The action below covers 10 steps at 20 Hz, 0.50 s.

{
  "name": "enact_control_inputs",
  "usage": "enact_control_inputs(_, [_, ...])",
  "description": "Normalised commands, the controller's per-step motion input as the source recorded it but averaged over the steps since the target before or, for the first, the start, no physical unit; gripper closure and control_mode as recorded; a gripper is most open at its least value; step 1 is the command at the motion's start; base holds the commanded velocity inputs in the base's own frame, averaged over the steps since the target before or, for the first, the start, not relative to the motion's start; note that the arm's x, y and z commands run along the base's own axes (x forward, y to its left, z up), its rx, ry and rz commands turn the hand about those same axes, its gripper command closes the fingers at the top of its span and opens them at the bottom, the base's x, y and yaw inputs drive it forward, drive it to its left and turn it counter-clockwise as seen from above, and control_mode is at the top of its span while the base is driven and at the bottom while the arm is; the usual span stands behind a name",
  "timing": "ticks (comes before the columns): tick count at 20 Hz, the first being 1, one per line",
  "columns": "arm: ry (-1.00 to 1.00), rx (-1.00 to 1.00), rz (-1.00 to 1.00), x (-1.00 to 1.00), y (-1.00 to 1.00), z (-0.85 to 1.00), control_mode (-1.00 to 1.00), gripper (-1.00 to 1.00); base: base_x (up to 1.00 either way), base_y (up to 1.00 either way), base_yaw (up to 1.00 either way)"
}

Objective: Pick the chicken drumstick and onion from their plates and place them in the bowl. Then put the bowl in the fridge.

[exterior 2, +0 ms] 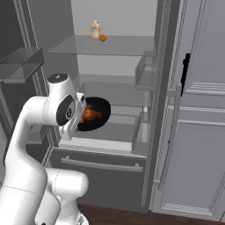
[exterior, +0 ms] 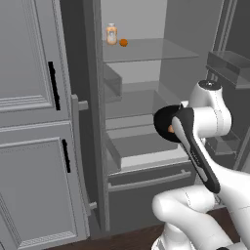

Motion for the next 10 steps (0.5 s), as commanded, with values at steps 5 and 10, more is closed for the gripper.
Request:
enact_control_inputs(5, [0.0, 0.0, 0.0, 0.0, 0.0, 0.0, 1.0, 1.0, 0.74, -0.04, 0.0])
enact_control_inputs(10, [0.0, 0.0, 0.0, 0.0, 0.0, 0.0, 1.0, 1.0, 0.37, 0.0, 0.0])
